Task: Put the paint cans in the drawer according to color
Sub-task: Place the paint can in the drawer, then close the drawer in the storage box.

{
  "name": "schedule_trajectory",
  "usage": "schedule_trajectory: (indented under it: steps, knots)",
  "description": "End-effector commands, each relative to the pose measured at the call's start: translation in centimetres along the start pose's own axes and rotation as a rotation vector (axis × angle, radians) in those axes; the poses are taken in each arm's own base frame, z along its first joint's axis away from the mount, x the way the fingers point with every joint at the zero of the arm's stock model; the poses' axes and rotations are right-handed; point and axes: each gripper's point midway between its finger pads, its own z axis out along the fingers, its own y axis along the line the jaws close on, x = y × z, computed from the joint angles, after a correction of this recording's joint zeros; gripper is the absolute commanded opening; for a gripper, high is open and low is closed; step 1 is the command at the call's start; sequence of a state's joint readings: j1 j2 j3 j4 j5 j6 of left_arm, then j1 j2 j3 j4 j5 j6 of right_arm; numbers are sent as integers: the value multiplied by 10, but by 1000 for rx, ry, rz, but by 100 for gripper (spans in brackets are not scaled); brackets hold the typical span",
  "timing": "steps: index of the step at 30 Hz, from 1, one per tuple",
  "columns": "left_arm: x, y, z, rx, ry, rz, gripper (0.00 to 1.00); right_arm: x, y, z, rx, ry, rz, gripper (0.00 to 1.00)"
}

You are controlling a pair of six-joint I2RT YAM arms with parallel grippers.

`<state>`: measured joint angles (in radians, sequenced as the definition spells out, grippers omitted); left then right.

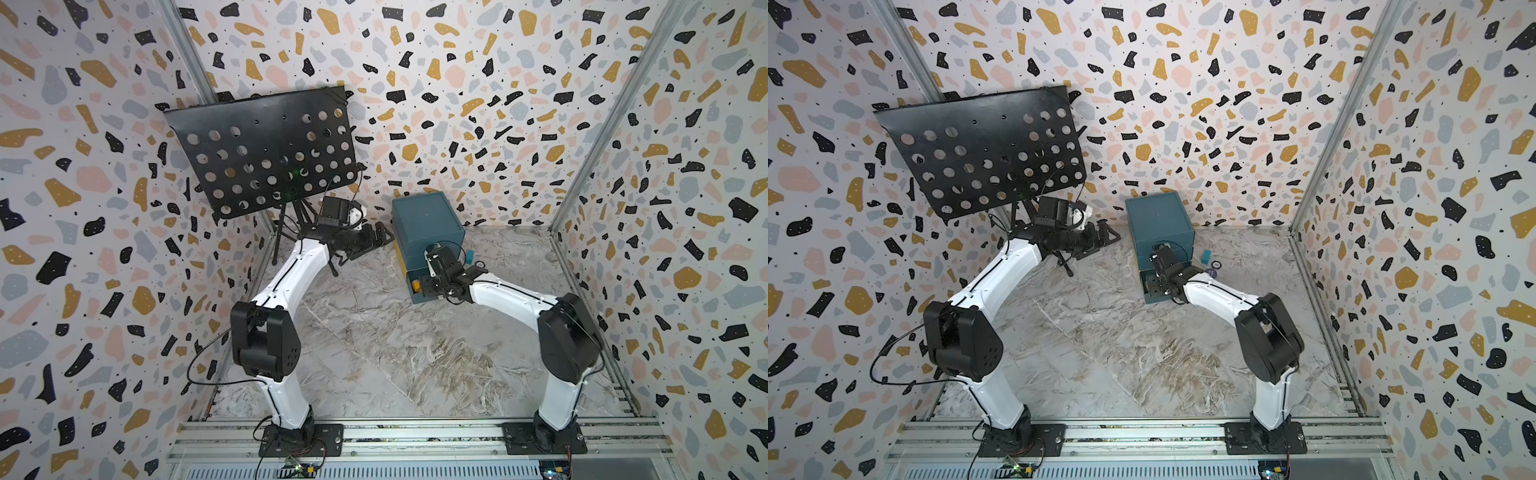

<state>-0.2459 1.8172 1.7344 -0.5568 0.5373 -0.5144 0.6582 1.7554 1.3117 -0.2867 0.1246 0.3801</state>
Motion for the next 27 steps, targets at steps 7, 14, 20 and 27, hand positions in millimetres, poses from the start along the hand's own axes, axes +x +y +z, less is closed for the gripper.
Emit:
schedule_trajectory:
  steps: [7, 14, 20, 27]
  knots:
    - [-36, -44, 39, 63, -7, 17, 100, 19, -45, -70, -28, -135, 154, 37]
    - [-32, -36, 77, 41, 37, 15, 100, 39, -64, -59, -122, -173, 316, 7]
    - [-27, -17, 90, -28, 64, 25, 100, 33, -62, -38, -239, -191, 404, 1]
    - [-18, -3, 102, -53, 99, 35, 100, 29, -59, -3, -301, -184, 472, 0]
